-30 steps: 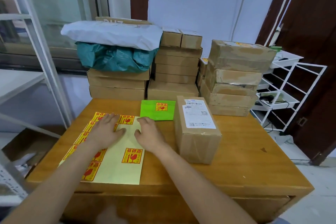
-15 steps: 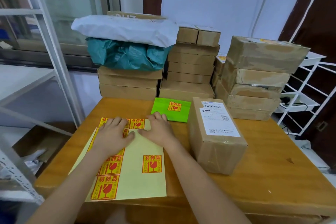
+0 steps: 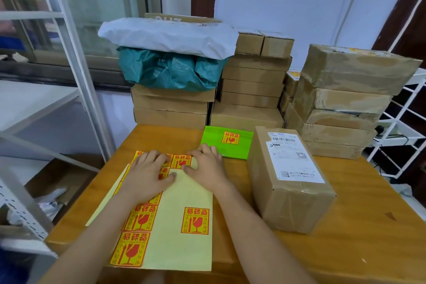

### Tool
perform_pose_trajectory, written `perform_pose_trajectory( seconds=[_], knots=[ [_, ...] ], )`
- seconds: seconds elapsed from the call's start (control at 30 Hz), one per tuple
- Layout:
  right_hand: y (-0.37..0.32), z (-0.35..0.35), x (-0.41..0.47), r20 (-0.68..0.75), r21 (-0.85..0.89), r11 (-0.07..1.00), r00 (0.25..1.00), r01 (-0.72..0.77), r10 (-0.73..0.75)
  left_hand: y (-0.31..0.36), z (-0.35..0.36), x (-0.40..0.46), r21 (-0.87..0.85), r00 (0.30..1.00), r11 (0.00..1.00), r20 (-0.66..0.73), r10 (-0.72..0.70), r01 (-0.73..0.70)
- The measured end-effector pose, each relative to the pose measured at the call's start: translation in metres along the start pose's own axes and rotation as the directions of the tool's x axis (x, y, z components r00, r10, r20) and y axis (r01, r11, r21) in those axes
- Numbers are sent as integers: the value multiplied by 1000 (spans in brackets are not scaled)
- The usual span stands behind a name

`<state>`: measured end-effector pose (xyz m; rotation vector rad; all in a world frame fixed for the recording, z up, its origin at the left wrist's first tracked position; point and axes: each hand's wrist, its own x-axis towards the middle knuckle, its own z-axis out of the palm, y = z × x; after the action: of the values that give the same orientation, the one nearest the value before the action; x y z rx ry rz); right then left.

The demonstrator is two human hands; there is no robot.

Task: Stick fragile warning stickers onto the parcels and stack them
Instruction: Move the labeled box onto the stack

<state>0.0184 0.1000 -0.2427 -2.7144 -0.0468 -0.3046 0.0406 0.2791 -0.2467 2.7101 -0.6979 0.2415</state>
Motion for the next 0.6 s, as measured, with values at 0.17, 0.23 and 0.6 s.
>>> perform_pose_trajectory(
  seconds=[0.17, 0.23, 0.6],
  knots=[
    [-3, 0, 0, -8, 126, 992, 1000, 22, -21, 2, 0, -1, 7, 999, 1000, 33, -21, 21],
    [-5, 0, 0, -12, 167, 986, 1000, 21, -19, 1, -1, 0, -23, 999, 999, 46, -27, 28],
    [-9, 1, -4, -43, 249, 967, 998, 55, -46, -2, -1, 3, -121, 997, 991, 62, -52, 59]
  ],
)
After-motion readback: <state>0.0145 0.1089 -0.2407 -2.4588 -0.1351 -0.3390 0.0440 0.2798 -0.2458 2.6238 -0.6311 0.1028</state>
